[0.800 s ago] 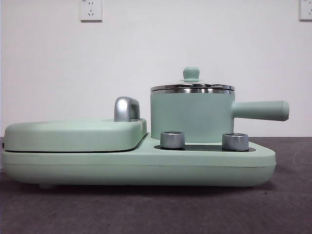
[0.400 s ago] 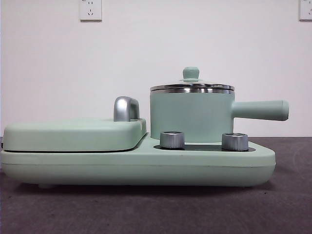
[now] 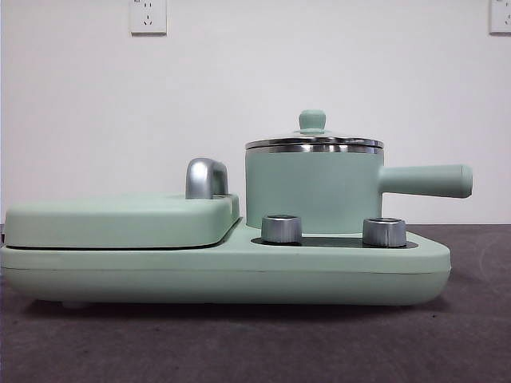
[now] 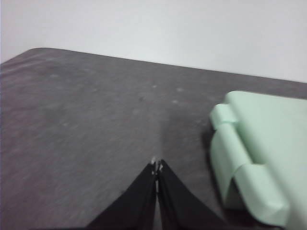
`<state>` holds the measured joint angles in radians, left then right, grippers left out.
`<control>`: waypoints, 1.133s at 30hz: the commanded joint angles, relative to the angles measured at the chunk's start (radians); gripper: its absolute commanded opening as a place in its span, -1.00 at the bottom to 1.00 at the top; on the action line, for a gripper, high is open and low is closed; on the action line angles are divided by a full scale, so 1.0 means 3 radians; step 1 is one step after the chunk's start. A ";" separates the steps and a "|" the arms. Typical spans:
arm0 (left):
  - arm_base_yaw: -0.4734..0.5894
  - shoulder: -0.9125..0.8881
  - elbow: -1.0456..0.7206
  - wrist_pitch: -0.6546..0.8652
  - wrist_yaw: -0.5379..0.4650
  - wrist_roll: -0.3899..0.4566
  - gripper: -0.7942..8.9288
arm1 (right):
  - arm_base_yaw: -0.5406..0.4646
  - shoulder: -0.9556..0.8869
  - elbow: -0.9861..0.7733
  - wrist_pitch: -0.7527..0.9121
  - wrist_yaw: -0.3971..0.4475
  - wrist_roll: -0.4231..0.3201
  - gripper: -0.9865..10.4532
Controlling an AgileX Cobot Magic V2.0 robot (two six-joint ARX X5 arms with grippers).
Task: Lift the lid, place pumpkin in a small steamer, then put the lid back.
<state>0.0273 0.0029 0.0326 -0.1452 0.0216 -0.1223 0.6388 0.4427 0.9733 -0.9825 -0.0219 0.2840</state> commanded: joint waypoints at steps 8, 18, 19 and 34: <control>0.0023 0.0000 -0.0066 -0.0116 -0.0014 0.0117 -0.82 | 0.0023 0.0015 0.0034 0.0034 0.0011 -0.0037 -0.76; 0.0023 0.0001 -0.0066 -0.0116 -0.0014 0.0117 -0.82 | 0.0023 0.0017 0.0034 0.0034 0.0011 -0.0037 -0.76; 0.0023 0.0001 -0.0066 -0.0116 -0.0014 0.0117 -0.82 | 0.0023 0.0017 0.0034 0.0034 0.0013 -0.0038 -0.76; 0.0023 0.0001 -0.0066 -0.0116 -0.0013 0.0117 -0.82 | -0.1837 -0.1029 -0.2082 0.2169 0.0092 -0.0791 -0.76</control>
<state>0.0334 0.0036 0.0322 -0.1806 0.0212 -0.0963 0.1101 0.1535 0.3985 -0.3683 0.0021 0.0898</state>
